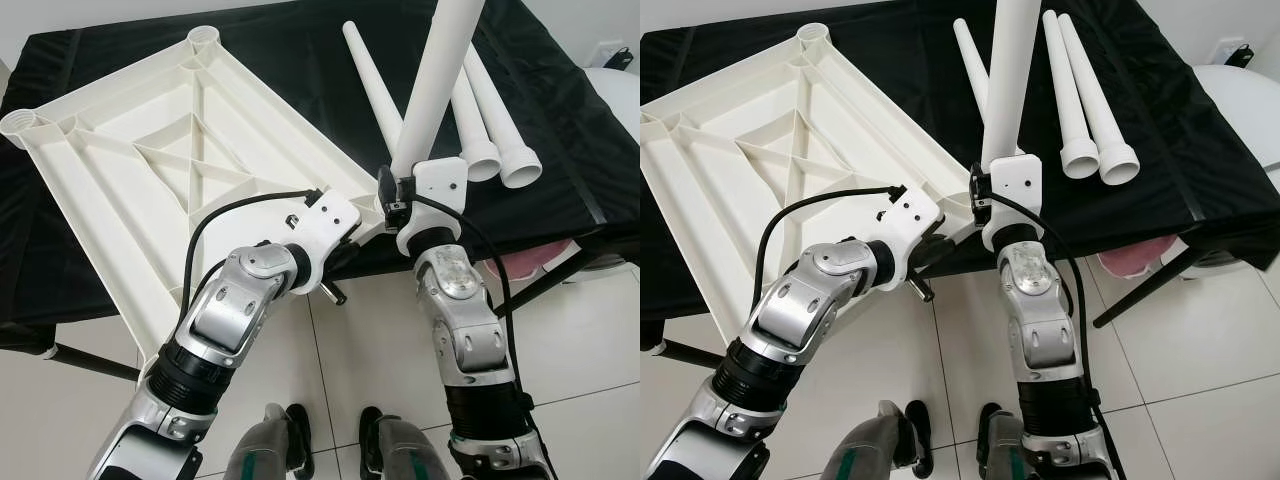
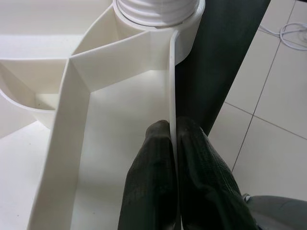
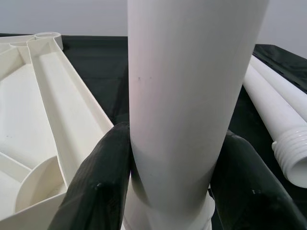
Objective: Building children table
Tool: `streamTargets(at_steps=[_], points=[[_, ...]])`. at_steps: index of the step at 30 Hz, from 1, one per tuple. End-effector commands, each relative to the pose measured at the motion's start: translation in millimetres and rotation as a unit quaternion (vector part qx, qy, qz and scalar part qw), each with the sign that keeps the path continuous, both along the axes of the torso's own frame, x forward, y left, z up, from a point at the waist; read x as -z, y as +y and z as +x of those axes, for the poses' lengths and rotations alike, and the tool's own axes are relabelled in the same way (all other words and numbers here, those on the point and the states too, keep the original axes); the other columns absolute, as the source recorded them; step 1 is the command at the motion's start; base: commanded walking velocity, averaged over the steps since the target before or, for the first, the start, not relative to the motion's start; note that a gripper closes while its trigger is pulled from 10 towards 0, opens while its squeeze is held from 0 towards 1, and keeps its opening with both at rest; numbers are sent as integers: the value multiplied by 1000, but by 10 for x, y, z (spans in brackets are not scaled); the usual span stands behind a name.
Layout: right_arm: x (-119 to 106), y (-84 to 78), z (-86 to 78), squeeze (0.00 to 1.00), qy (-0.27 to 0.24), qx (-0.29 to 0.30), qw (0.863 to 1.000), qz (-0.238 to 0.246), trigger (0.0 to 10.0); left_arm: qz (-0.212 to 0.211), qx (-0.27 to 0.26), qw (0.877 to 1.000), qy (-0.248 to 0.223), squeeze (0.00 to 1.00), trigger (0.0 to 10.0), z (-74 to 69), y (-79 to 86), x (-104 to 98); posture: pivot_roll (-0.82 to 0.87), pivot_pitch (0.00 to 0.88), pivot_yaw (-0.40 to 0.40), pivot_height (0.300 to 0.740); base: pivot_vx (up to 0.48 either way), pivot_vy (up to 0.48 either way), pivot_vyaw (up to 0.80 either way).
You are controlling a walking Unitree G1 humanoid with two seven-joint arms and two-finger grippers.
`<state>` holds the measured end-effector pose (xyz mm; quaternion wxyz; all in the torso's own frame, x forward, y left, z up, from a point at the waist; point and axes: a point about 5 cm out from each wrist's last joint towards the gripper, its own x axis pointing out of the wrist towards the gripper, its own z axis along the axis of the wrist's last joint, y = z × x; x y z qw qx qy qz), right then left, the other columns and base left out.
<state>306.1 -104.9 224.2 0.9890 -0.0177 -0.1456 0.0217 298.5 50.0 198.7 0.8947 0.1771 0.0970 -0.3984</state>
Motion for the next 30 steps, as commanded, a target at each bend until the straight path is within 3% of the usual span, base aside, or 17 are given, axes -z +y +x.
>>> streamTargets(at_steps=[1, 3, 4, 16, 17, 23, 30], points=[[-76, -79, -56, 0, -21, 34, 999, 1, 10000, 11, -31, 999, 10, 0, 10000, 21, 71, 74, -93, 207, 48, 740, 0, 0, 0], [-66, -69, -61, 0, -19, 36, 999, 3, 10000, 10, -31, 999, 10, 0, 10000, 20, 71, 74, -92, 211, 48, 740, 0, 0, 0], [-60, -56, -68, 1000, -17, 28, 999, 11, 10000, 10, -31, 999, 10, 0, 10000, 17, 72, 73, -93, 212, 49, 740, 0, 0, 0], [-58, -75, -73, 988, -15, 28, 999, 8, 10000, 10, -28, 999, 11, 0, 10000, 7, 65, 81, -96, 208, 49, 740, 0, 0, 0], [-65, -75, -64, 0, -17, 8, 1000, 12, 10000, 10, -28, 1000, 11, 0, 10000, 7, 60, 81, -97, 207, 47, 740, 0, 0, 0], [-41, -105, -14, 0, -1, -64, 997, 38, 10000, 9, -26, 1000, 12, 0, 10000, 3, 46, 83, -101, 202, 47, 740, 0, 0, 0], [-13, -352, 131, 0, 19, -153, 988, 33, 10000, 8, -24, 1000, 11, 0, 10000, 5, 31, 82, -106, 194, 44, 740, 0, 0, 0]])
